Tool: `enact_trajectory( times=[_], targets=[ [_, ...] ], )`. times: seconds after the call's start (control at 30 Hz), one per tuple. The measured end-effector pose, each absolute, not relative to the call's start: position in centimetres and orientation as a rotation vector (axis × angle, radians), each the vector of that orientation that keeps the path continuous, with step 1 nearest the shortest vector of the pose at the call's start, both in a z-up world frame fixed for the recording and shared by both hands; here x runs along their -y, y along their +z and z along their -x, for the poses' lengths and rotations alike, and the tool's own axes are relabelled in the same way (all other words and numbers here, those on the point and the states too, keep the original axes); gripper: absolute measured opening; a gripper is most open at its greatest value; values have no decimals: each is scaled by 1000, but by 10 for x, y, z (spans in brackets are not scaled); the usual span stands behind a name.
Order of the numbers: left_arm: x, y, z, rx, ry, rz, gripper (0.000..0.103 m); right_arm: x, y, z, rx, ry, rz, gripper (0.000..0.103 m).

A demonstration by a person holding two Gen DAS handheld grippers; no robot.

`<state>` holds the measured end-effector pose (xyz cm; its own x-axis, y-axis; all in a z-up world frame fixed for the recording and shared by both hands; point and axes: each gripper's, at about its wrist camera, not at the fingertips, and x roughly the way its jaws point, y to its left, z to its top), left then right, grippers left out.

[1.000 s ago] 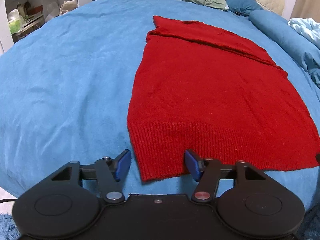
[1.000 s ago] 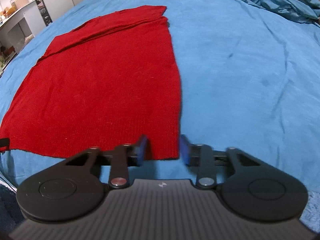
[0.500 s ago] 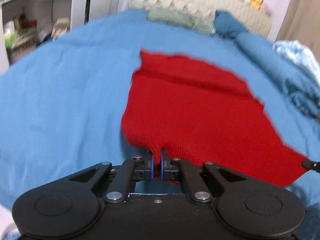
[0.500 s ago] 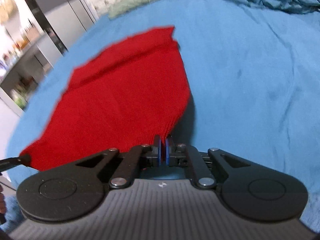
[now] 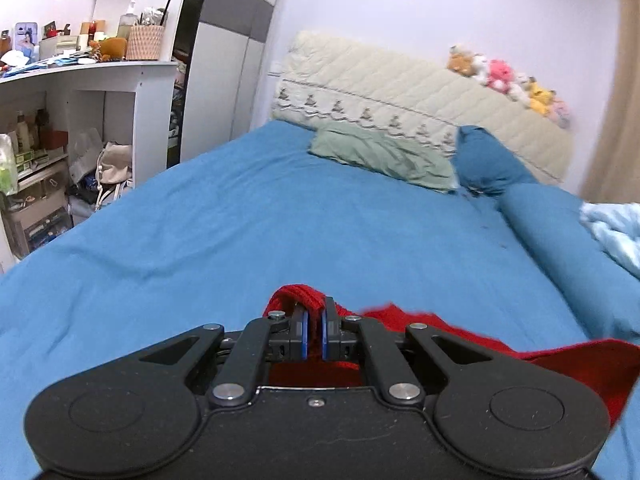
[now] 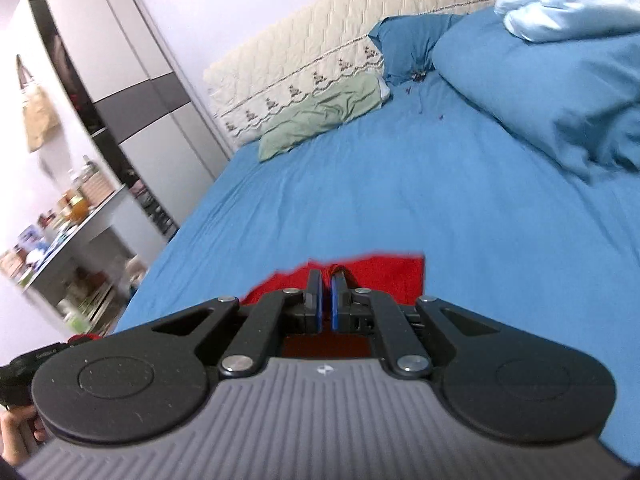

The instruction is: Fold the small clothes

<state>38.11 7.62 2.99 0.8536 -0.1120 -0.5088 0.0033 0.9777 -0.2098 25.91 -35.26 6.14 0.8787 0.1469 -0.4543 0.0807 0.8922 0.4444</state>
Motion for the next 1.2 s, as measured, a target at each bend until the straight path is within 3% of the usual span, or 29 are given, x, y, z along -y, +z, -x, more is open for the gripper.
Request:
enact_trajectory(
  times=[0.1,0.27,0.5,0.57,0.6,0.63,0.67,0.7,0.73,0.8,0.87,0.97,1.2],
  targets=[
    [-63,7,-441,-574,-30,183,6,350,49,-332,-513,0,-436,19],
    [-53,-50,-501,-656,1,197,6,351,-18,-425,-621,-91,-410,19],
    [-54,-79,-538,-719,29,203,7,347,-63,-479,-655,-164,-350,19],
    [-56,-77,-545,-726,43,228,12,344,-64,-487,-651,-169,-336,20],
    [-59,-74,-543,-711,50,219,13,343,-65,-493,-658,-185,-323,22],
    [-58,-72,-543,-699,59,200,25,342,-64,-496,-661,-213,-301,29],
    [-59,-67,-537,-688,64,175,44,338,-63,-494,-662,-234,-271,37],
    [-61,-62,-529,-673,61,151,51,337,-61,-488,-660,-245,-248,56],
    [-63,-56,-517,-645,54,118,56,337,-58,-479,-645,-249,-241,65],
    [-68,-45,-490,-603,29,59,57,334,-49,-456,-602,-220,-231,65],
    [-67,-41,-465,-594,-35,8,64,329,-47,-437,-589,-162,-210,67],
    [-62,-56,-436,-647,-153,-2,66,315,-58,-405,-614,-66,-196,83],
    [-56,-121,-438,-838,-175,48,66,296,-123,-385,-783,-67,-110,83]
  ],
)
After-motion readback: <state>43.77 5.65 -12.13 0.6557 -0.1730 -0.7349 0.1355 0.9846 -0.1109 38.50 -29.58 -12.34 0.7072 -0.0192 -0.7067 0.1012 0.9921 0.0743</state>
